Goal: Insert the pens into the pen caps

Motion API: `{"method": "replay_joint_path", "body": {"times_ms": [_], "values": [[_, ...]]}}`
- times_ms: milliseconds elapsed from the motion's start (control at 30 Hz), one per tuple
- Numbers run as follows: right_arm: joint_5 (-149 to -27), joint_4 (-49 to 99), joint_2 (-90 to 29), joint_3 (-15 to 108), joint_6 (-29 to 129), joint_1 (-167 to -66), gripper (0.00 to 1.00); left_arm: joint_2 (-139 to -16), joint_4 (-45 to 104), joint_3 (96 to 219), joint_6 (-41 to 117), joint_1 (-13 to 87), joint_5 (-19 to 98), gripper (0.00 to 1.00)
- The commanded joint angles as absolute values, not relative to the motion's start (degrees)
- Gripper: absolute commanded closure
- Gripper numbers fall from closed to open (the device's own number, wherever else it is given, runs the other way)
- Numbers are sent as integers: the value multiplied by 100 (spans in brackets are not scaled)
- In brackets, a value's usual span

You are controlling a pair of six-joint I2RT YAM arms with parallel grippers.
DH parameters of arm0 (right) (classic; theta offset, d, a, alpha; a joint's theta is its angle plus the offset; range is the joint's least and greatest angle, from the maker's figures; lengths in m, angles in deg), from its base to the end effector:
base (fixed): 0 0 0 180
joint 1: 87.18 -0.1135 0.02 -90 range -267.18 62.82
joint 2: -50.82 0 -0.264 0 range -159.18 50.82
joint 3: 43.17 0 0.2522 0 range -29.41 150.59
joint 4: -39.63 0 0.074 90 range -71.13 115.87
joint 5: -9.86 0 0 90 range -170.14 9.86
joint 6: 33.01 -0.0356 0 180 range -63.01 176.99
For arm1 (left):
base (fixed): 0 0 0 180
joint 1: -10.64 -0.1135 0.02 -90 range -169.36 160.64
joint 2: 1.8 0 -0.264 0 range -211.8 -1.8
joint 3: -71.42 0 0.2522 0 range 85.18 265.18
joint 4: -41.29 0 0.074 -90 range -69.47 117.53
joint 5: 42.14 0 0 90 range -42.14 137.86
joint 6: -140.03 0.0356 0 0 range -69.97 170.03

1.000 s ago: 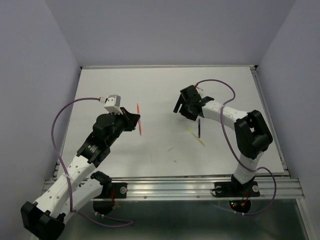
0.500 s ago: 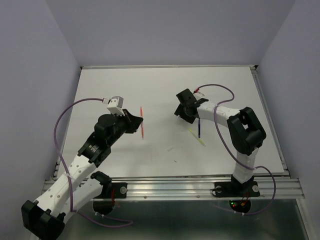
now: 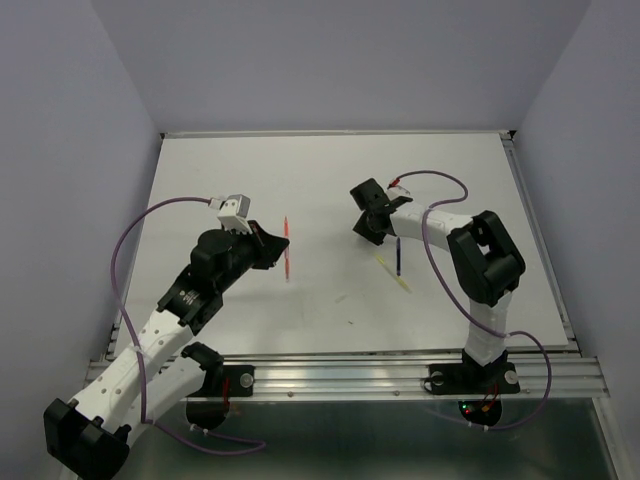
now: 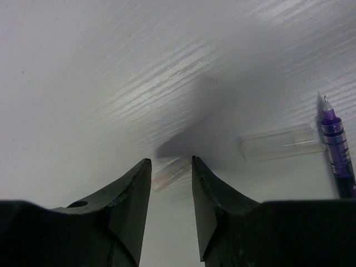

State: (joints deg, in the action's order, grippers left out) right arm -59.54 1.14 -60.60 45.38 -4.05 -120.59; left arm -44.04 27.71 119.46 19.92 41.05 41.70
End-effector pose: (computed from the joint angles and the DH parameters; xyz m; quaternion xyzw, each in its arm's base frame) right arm 0.3410 0.2099 0.1671 0.2706 0.9152 0.0610 0.2924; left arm 0.1566 -0.0964 0.3016 0.0373 0.7523 -0.3658 0.5467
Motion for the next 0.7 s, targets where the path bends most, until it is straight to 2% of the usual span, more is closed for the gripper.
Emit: {"method": "replay_joint_path", "body": {"times_ms": [0, 133, 400, 667], "values": [[-5843, 109, -6168, 4653, -507, -12075, 60, -4268, 3043, 11875, 1971, 4149, 4118, 100], [-5905, 109, -6256, 4697, -323, -12075, 67, -4232, 3069, 11822, 1927, 4149, 4179, 100], [-5975, -198, -6527, 4960, 161, -12189, 69, -3952, 3060, 11699, 1822, 4149, 4390, 100], [-5782, -507, -6845, 5198, 214, -12374, 80, -3661, 2981, 11594, 1699, 4149, 4504, 100]]}}
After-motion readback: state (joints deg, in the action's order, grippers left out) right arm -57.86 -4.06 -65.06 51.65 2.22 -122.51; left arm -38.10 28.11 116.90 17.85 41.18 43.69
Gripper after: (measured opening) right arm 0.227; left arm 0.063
